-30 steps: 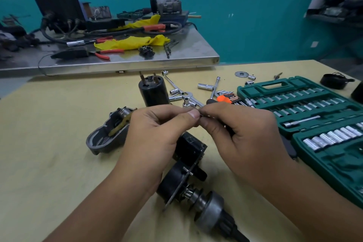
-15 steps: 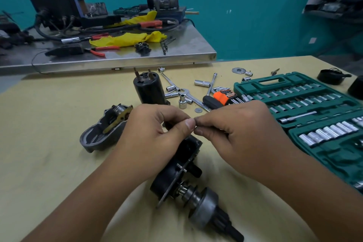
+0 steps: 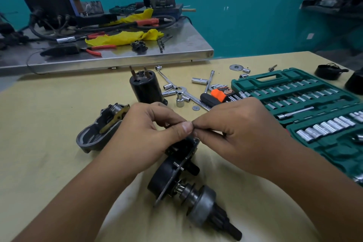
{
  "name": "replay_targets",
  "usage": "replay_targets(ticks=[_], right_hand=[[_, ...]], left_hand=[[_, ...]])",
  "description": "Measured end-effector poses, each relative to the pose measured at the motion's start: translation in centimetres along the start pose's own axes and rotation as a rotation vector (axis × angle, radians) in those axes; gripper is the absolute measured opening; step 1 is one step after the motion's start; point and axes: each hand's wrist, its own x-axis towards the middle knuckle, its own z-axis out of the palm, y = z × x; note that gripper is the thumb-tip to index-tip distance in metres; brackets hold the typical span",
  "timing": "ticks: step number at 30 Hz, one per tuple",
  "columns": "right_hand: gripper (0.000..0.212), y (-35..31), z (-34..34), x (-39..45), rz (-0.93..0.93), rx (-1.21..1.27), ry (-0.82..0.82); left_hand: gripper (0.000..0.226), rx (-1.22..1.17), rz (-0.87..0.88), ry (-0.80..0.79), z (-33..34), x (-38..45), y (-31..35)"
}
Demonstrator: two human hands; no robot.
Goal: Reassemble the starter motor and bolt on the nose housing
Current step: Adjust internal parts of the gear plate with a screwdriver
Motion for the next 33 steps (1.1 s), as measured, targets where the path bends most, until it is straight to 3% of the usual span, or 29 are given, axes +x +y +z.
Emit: replay_targets(ticks=[4,9,11,13,14,17,19,24,28,33], right_hand=[[0.016,0.1,-0.1,0.2,0.009,-0.024,0.045],[0.015,0.3,-0.3,0.3,0.022,0.013,0.077],[0.016,0.6,-0.3,0.3,0.042,0.011,0.077],[0.016,1.0,-0.4,0.3,0.086,0.011,0.084],[0.015,1.2,-0.4,0.3,0.111,0.015,0.088],[0.013,1.3,-0.5,0.2,0.171,0.033,0.103],[0.012,1.3,-0.4,0.3,0.192,0.04,0.107],[0.011,1.1,0.0,0.3,0.215,0.072,0.087],[0.009,1.2,0.4,0.2,0.251,0.135,0.1],[0.009,1.3,0.5,0.1,0.299,0.207,0.103]], left_hand=[[0.017,0.005,-0.016,0.072,0.1,-0.1,-0.2],[0.007,0.192,0.034,0.18,0.5,-0.3,0.6],[0.041,0.341,-0.039,0.106,0.0,-0.6,1.4],[0.08,0.585,-0.157,-0.118,-0.5,-1.2,2.6],[0.088,0.726,-0.198,-0.209,-0.4,-1.7,3.0],[0.078,1.043,-0.197,-0.254,1.5,-2.7,3.6],[0.066,1.082,-0.219,-0.207,2.5,-2.5,3.5],[0.069,0.883,-0.349,-0.309,1.2,-0.4,2.5],[0.063,0.586,-0.335,-0.263,-0.1,-0.1,1.3],[0.051,-0.051,-0.389,-0.132,-1.4,-0.6,-1.3]])
